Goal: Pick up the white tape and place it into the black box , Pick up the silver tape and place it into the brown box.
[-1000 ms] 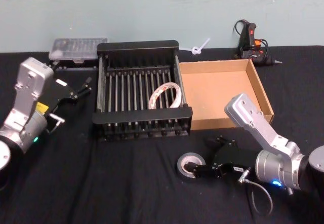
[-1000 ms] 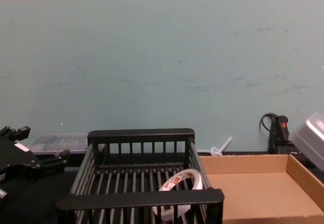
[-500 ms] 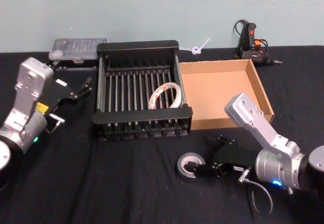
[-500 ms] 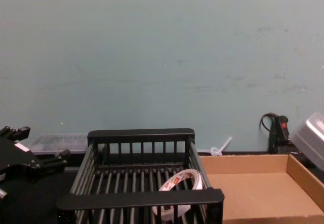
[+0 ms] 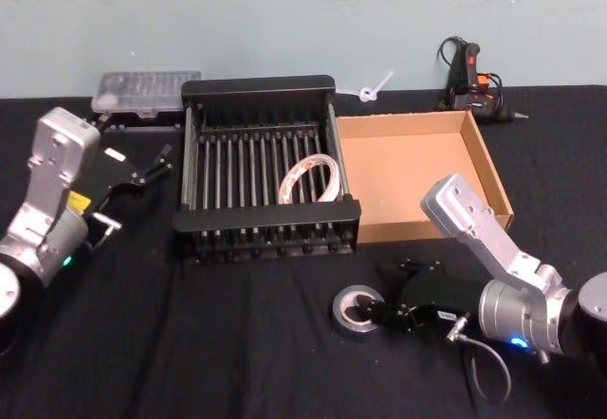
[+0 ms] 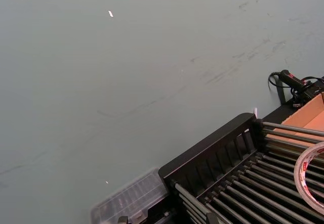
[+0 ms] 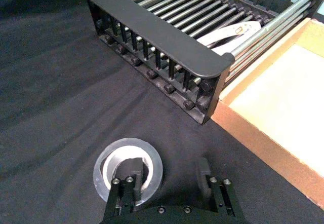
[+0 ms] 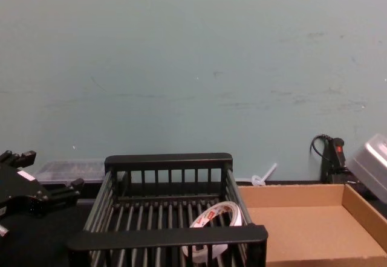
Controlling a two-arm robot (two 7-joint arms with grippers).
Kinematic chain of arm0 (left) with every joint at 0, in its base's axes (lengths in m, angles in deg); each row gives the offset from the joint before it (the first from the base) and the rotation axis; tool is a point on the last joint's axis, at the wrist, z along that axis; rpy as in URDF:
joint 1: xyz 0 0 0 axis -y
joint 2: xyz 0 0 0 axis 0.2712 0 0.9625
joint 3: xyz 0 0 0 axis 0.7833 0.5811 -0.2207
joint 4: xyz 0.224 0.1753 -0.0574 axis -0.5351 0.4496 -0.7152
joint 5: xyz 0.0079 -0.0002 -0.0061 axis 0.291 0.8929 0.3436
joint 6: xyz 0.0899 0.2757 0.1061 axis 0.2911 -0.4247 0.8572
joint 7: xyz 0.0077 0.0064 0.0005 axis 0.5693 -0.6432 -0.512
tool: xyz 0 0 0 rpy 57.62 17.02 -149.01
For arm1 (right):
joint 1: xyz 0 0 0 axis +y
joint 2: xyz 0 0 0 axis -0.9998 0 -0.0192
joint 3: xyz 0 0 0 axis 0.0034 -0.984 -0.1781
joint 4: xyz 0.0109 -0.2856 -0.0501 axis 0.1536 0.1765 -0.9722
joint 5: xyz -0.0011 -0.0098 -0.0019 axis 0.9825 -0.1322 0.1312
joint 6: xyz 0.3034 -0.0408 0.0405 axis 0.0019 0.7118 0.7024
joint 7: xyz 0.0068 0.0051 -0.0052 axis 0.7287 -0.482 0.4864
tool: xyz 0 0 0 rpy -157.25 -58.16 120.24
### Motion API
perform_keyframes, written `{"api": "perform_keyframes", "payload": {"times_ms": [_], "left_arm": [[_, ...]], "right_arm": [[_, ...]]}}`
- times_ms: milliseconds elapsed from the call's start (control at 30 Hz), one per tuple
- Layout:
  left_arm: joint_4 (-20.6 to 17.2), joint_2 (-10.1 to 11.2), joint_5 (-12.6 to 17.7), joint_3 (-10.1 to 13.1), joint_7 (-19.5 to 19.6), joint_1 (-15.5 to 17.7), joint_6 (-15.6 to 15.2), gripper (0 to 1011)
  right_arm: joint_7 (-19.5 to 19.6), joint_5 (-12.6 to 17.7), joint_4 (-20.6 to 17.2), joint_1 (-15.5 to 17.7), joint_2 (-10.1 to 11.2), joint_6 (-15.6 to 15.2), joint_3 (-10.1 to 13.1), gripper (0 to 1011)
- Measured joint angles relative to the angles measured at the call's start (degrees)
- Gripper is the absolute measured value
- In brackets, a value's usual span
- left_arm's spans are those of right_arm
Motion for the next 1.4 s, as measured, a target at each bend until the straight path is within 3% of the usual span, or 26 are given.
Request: {"api": "perform_keyframes", "payload": {"times_ms": [567, 1033, 1400], "left_arm": [[0.00, 0.00, 0.00, 0.00, 0.00, 0.00, 0.00, 1001], [0.00, 0.00, 0.00, 0.00, 0.00, 0.00, 0.00, 1001], [0.00, 0.00, 0.00, 0.00, 0.00, 0.00, 0.00, 1001]], "right_arm": [[0.00, 0.02, 0.00, 0.00, 0.00, 0.02, 0.00, 165], [0.00, 0.02, 0.00, 0.00, 0.00, 0.02, 0.00, 158], [-0.08, 1.55, -2.09, 1.54, 0.81, 1.67, 2.40, 158]]}}
